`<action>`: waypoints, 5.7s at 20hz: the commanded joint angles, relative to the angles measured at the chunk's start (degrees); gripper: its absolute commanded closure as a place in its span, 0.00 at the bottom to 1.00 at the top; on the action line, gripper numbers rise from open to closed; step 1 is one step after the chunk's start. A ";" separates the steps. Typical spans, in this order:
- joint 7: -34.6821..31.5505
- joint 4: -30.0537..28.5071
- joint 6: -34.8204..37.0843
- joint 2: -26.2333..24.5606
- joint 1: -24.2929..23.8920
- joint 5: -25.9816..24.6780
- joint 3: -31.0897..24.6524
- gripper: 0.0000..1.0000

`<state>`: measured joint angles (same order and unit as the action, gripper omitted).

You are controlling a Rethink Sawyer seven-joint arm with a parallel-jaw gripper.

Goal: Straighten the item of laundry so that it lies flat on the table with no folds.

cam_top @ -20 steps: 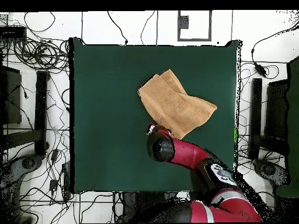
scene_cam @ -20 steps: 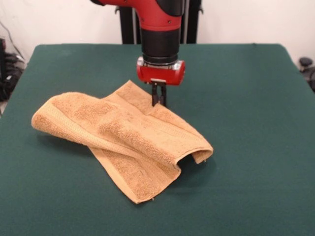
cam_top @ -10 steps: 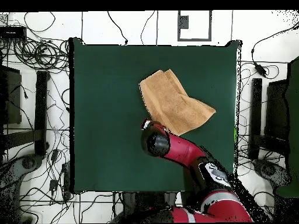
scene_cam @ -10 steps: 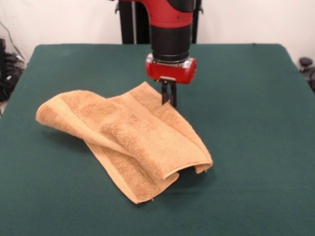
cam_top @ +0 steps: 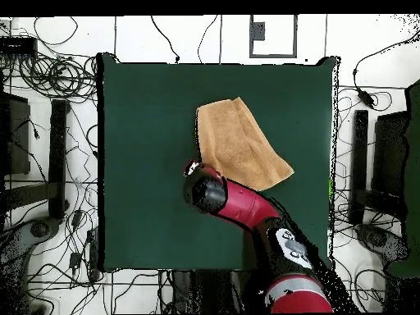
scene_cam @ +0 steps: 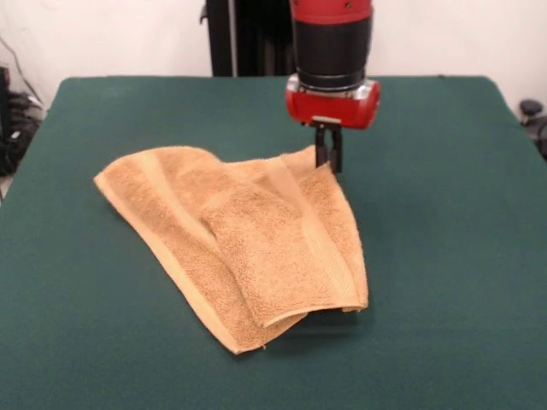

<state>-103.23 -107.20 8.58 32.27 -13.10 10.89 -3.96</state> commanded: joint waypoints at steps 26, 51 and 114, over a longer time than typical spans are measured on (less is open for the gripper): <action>-16.25 -3.18 -0.49 -1.69 2.46 12.08 -12.16 1.00; -23.38 -7.34 -7.62 -0.17 1.32 15.92 -22.72 1.00; 7.62 19.37 21.80 -11.05 -26.27 -15.05 -18.95 0.00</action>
<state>-112.40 -98.38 18.37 23.53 -32.94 2.07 -18.54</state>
